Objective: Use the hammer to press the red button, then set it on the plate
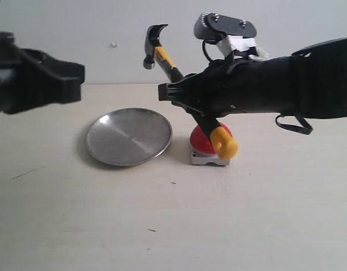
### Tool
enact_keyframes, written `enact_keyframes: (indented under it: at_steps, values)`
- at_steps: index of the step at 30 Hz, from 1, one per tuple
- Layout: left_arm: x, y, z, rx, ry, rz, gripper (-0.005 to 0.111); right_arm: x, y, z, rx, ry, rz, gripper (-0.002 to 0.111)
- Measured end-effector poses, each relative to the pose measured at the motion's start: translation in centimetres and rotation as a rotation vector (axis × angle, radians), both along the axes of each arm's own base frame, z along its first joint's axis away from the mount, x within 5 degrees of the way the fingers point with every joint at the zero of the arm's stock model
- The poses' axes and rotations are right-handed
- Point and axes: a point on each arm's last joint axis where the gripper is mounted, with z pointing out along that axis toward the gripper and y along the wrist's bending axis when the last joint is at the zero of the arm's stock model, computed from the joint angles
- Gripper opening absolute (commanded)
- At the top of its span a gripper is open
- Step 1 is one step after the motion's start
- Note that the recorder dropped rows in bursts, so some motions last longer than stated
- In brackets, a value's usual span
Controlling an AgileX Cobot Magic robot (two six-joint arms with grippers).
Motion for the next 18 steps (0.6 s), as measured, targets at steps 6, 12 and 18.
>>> enact_keyframes:
  at_steps: [6, 12, 18]
  values:
    - [-6.3, 5.5, -4.2, -0.151, -0.274, 0.086, 0.000, -3.5, -2.6, 1.9, -0.017, -0.055, -0.078, 0.000]
    - [-10.4, 8.6, -6.2, -0.185, -0.452, 0.093, 0.000, -5.3, -3.6, 2.1, -0.026, -0.068, -0.095, 0.000]
    - [-12.4, 10.9, -5.2, -0.192, -0.579, 0.180, 0.000, -5.9, -3.9, 0.7, -0.065, -0.037, -0.077, 0.000]
